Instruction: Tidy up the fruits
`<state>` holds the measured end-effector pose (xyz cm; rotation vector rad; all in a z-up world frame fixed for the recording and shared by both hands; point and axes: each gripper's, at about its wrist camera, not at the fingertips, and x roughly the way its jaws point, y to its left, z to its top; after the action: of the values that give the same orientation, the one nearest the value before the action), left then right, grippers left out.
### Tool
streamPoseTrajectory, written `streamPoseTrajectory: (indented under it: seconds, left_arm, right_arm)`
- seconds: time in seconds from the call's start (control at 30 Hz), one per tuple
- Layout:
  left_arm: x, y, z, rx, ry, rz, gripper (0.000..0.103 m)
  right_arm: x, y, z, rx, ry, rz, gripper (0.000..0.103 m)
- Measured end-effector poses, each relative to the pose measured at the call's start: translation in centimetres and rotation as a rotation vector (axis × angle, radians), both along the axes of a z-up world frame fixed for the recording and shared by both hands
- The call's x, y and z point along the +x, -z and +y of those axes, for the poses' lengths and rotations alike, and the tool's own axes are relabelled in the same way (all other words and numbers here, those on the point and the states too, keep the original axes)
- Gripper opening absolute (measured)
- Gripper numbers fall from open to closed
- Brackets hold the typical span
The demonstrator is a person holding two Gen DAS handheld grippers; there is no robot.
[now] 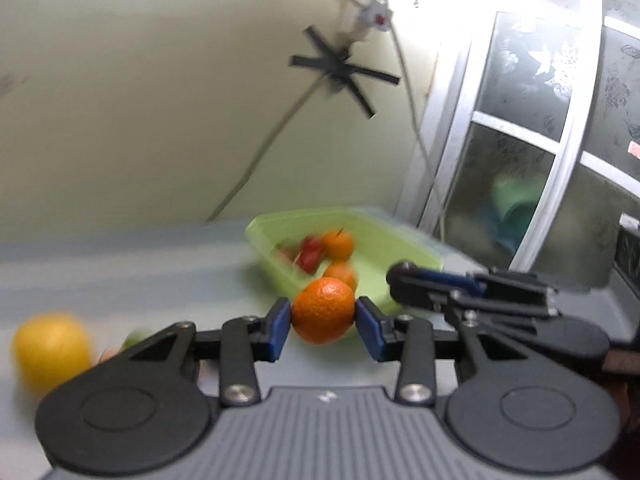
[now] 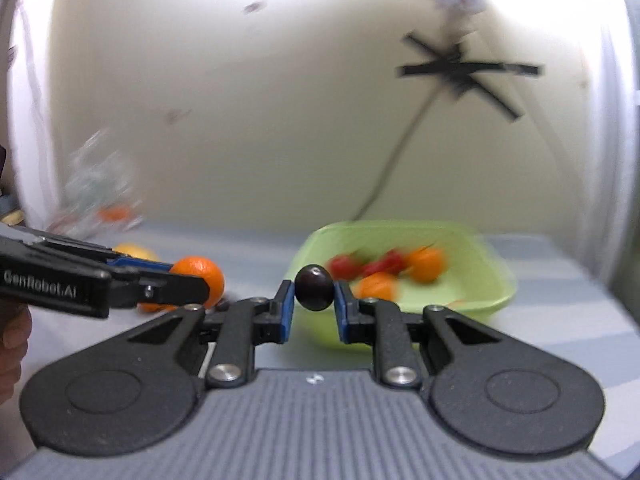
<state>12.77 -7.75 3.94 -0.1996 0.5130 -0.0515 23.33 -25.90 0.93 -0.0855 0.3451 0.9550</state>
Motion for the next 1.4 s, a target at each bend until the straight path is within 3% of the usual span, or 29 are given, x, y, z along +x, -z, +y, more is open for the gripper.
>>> streamPoseTrajectory:
  seconds: [0.17, 0.33, 0.47, 0.63, 0.77, 0.87, 0.97, 1.13, 1.23, 1.4]
  left_arm:
    - [7.1, 0.3, -0.9, -0.042, 0.006, 0.049, 0.036]
    - [11.6, 2.0, -1.4, -0.043, -0.016, 0.117, 0.038]
    - [12.5, 2.3, -1.3, -0.054, -0.032, 0.106, 0.048]
    - [10.5, 0.2, 0.1, -0.089, -0.059, 0.058, 0.049]
    - [4.4, -2.0, 2.9, -0.129, -0.101, -0.029, 0.049]
    - [-1.0, -2.3, 4.9, -0.116, -0.160, -0.049, 0.048]
    - [-5.0, -1.4, 5.8, -0.067, -0.213, -0.019, 0.046]
    - [-7.6, 1.7, 4.2, 0.035, -0.198, 0.066, 0.046]
    - [-6.9, 3.2, 3.3, 0.082, -0.204, 0.096, 0.046]
    - [-5.4, 3.7, 2.5, 0.170, -0.195, 0.078, 0.046]
  right_arm:
    - [3.7, 0.4, -0.6, -0.001, 0.082, 0.007, 0.025]
    - [5.4, 1.7, 0.2, -0.016, 0.114, 0.015, 0.027]
    - [6.0, 1.8, -0.7, -0.005, 0.118, 0.020, 0.046]
    - [6.2, 1.5, -1.7, 0.044, 0.139, 0.014, 0.046]
    - [6.0, 1.2, -2.9, 0.110, 0.148, 0.014, 0.046]
    - [5.7, 0.7, -3.6, 0.178, 0.098, 0.037, 0.046]
    - [4.7, 0.2, -3.0, 0.195, -0.026, 0.088, 0.046]
    - [1.1, 0.4, 0.8, 0.074, -0.239, 0.116, 0.040]
    - [-0.2, 1.0, 3.9, -0.014, -0.269, 0.121, 0.037]
    - [-0.5, 1.6, 8.1, -0.091, -0.266, 0.149, 0.036]
